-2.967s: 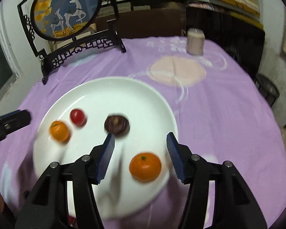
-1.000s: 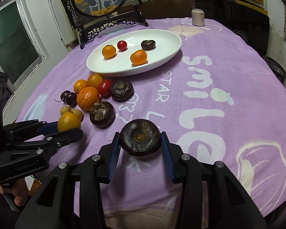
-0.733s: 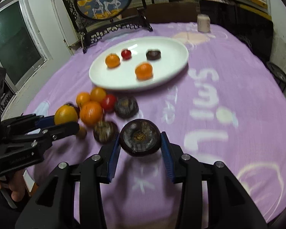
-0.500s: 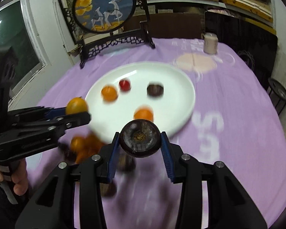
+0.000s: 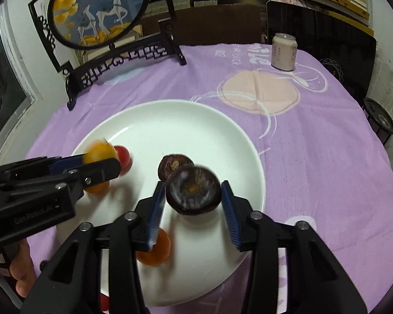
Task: Organize fruits
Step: 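Place both fruits on the plate and open both tools, then grasp a dark round fruit with the right tool while the left tool grasps a small yellow fruit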
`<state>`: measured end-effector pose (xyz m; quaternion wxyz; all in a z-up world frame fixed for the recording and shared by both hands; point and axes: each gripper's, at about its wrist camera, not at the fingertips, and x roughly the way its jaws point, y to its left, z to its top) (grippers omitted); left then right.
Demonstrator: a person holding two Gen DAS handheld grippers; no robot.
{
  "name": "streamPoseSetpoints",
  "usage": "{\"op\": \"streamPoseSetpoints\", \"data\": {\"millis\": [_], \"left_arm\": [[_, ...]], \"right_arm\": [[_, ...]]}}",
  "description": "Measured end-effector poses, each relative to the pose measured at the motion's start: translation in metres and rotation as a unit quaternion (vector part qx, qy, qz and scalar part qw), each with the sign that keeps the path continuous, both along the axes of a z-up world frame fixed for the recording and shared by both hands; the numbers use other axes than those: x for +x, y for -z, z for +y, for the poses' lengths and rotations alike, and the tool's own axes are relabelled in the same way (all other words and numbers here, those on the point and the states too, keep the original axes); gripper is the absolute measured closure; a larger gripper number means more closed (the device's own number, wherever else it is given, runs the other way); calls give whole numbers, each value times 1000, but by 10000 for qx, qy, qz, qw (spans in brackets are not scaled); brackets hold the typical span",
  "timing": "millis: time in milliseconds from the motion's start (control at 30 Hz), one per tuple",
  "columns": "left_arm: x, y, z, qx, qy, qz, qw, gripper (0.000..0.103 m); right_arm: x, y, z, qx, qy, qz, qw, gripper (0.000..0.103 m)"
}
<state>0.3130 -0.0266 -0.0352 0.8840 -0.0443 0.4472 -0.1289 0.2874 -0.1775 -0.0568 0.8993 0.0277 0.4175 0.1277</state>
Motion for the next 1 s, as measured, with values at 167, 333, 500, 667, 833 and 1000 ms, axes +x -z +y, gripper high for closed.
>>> {"op": "streamPoseSetpoints", "data": {"millis": [167, 333, 500, 667, 833, 1000], "left_arm": [[-29, -23, 16, -128, -226, -451, 9986, 49], [-87, -38, 35, -114, -627, -890, 9940, 41], [-156, -18, 55, 66, -744, -857, 9935, 38], [-211, 15, 84, 257, -839, -455, 9951, 38], [-233, 34, 113, 267, -994, -223, 9944, 38], [-238, 40, 109, 84, -828, -201, 9963, 38]], "right_arm": [[-8, -7, -15, -61, 381, -456, 9982, 44], [-10, 1, -32, 26, 529, -451, 9976, 44], [-26, -1, -23, 84, 324, -514, 9981, 44], [-79, 2, -16, 348, 125, -548, 9978, 44], [-157, 13, 2, 538, -474, -181, 9973, 43], [-200, 24, 41, 118, -1129, -15, 9935, 43]]}}
